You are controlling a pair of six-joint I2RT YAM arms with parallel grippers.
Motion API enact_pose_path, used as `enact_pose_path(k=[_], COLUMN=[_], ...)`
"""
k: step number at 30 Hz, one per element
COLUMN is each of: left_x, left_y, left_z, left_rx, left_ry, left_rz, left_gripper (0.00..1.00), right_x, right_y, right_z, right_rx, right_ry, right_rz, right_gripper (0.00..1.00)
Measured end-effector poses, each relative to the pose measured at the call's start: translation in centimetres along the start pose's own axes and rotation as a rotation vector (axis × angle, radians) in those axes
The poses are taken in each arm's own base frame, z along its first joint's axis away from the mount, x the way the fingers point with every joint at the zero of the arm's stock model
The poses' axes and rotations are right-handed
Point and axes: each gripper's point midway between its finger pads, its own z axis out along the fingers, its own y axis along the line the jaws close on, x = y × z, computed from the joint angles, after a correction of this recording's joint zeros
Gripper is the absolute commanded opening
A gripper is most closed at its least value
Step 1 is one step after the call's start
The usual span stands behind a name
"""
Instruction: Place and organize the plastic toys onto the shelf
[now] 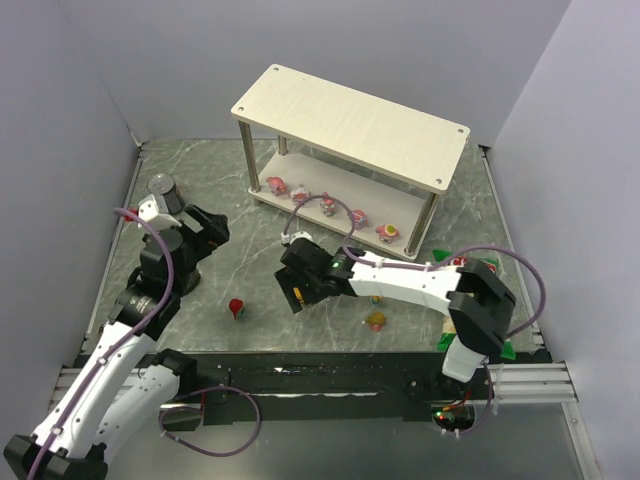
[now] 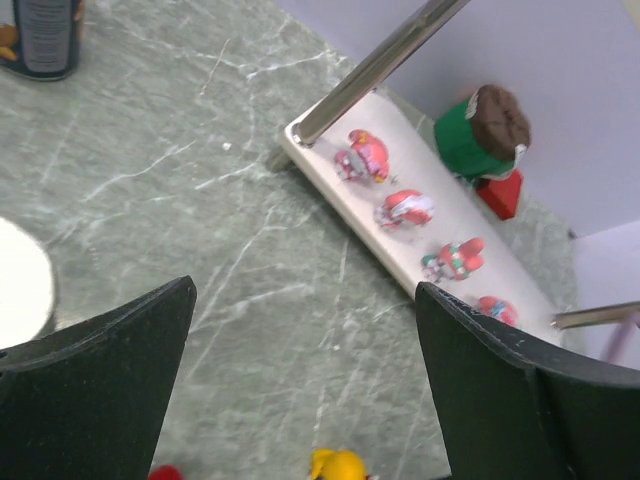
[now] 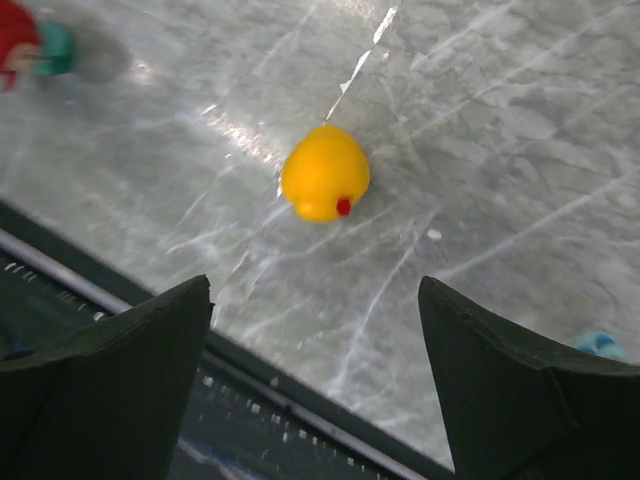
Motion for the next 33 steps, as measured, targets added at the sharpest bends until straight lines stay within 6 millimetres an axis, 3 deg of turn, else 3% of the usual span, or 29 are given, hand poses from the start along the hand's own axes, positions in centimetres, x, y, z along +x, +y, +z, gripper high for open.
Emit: enact_pose_path(k=[6,20,33], left_x=[1.2,2.3,2.4], left_y=[1.5,2.1,2.3], left_z=[-0.6,-0.2,-0.2], left_rx=[-0.018,-0.028,-0.030], left_ry=[0.028,0.067,0.067], left_rz=[0.072,0.121,0.121], left_gripper=[0.97,0.96,0.96], right_x=[1.6,1.4,-0.2], right_y=[0.0,-0.1,-0.4], right_z=[3.2,6.4,6.6], right_rx=[0.045,0.111,0.130], right_ry=[0.057,0.035,-0.011], right_rz=[0.000,0.014,0.032], right_gripper=[0.81,0.71,0.51])
